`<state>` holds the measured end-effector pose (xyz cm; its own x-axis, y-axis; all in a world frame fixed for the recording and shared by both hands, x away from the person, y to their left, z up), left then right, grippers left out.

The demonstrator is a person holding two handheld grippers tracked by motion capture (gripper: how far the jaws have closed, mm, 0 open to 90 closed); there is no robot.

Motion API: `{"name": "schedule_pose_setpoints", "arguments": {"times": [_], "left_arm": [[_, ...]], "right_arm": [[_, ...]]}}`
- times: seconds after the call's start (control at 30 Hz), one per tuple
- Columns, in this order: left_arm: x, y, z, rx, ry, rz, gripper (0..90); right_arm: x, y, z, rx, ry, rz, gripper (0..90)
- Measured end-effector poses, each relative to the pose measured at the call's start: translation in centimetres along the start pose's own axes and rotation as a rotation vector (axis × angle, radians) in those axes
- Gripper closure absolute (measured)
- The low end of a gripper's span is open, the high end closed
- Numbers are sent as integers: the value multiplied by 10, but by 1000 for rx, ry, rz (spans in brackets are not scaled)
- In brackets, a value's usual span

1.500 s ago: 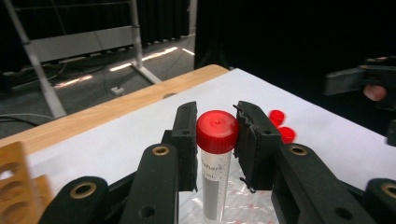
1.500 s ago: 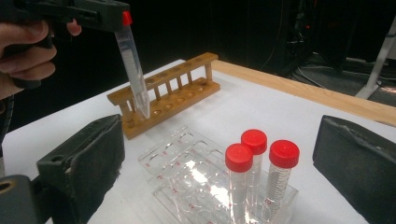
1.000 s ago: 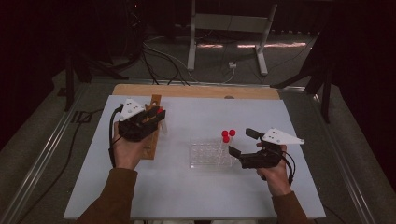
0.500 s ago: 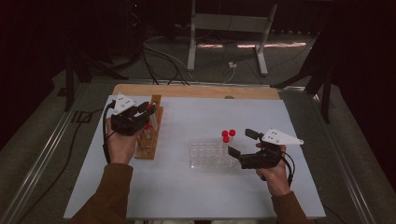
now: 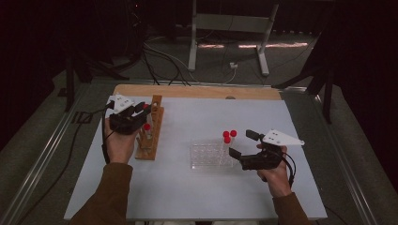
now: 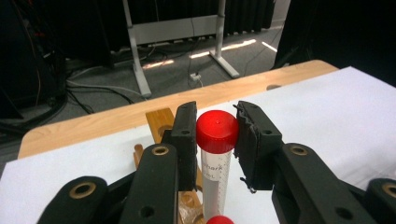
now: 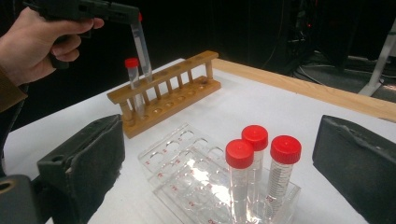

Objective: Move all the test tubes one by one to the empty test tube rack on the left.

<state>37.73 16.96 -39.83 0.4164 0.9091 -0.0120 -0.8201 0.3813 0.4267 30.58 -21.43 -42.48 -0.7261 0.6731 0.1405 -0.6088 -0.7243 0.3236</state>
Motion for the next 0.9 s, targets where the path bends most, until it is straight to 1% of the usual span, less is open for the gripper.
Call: {"name": "schedule_pose_setpoints", "arguments": {"times": [0.27,0.47,0.9], "left_arm": [[4,-8,-15,45,15,2,707],[4,-12,-23,69,24,-6,704],[4,-16,-31,89,30,-17,703]], "right_arm": [[0,0,0,-1,-1,0,20],[-1,0,-1,1,-3,0,20],[-1,1,-1,-4,-6,-1,20]]}}
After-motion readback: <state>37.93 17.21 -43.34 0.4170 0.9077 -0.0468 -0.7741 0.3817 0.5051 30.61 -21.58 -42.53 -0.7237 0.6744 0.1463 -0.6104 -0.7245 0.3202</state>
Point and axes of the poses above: each handheld gripper's, and its own axes: y roughly backward along the jaws, z roughly out of its top, x roughly to its left, the point moved 3 cm from there along -y, roughly forward along the jaws, and after that the axes turned 1 degree about x, right-handed, at the moved point
